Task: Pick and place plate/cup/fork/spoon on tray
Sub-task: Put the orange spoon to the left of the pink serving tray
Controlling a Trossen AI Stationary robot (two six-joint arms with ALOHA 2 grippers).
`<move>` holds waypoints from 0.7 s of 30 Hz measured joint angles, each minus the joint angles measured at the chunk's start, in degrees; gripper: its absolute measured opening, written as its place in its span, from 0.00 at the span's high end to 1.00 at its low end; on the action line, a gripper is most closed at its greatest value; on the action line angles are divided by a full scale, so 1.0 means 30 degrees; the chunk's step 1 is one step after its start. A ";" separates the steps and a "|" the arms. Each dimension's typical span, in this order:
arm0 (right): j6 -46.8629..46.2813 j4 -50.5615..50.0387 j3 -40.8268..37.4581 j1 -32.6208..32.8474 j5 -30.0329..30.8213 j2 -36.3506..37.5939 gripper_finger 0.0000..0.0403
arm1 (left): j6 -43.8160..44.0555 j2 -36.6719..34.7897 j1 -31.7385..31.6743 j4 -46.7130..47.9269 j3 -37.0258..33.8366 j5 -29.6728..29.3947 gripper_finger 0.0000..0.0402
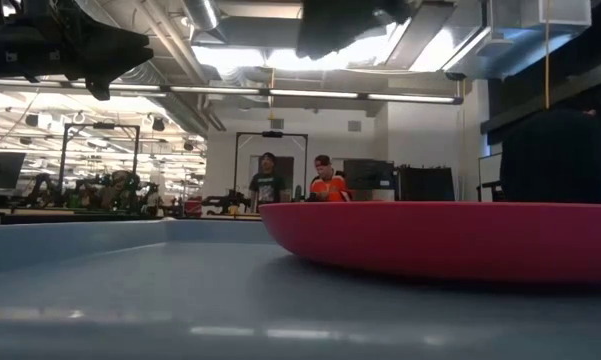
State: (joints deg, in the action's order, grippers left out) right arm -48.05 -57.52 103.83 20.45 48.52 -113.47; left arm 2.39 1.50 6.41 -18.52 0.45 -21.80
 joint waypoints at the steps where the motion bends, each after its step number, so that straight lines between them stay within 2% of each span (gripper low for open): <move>1: -0.0427 -0.0456 0.0000 0.0224 -0.0009 0.0002 0.75 | 0.0000 0.0000 -0.0006 0.0000 0.0006 0.0000 0.71; 7: -0.3154 -0.3202 -0.0858 0.1092 0.0401 0.1602 0.75 | 0.0000 0.0000 -0.0006 0.0000 0.0002 0.0000 0.71; 9: -0.4461 -0.2993 -0.2771 0.1046 0.0506 0.2812 0.75 | -0.0001 0.0000 0.0001 -0.0021 -0.0001 0.0000 0.71; 11: -0.5242 -0.1403 -0.5580 0.1019 0.0260 0.4257 0.75 | 0.0000 0.0000 -0.0004 -0.0004 0.0004 0.0005 0.71; 13: -0.5314 0.2356 -0.9080 0.1048 -0.0288 0.6006 0.75 | 0.0000 0.0000 0.0001 -0.0025 0.0006 -0.0007 0.71; 15: -0.4549 0.7484 -1.3123 0.1077 -0.1320 0.7865 0.75 | 0.0000 0.0000 -0.0004 0.0006 0.0004 0.0002 0.71; 18: -0.1148 1.6766 -1.9345 0.1045 -0.3508 1.0295 0.75 | 0.0000 0.0000 -0.0006 -0.0010 0.0006 0.0000 0.71; 21: 0.2540 2.5310 -2.4359 0.0845 -0.6406 1.2037 0.75 | 0.0000 0.0000 -0.0006 -0.0011 0.0003 0.0000 0.71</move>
State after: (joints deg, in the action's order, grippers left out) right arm -40.43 18.42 30.75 22.99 29.31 -77.36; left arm 2.39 1.50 6.39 -18.56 0.46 -21.80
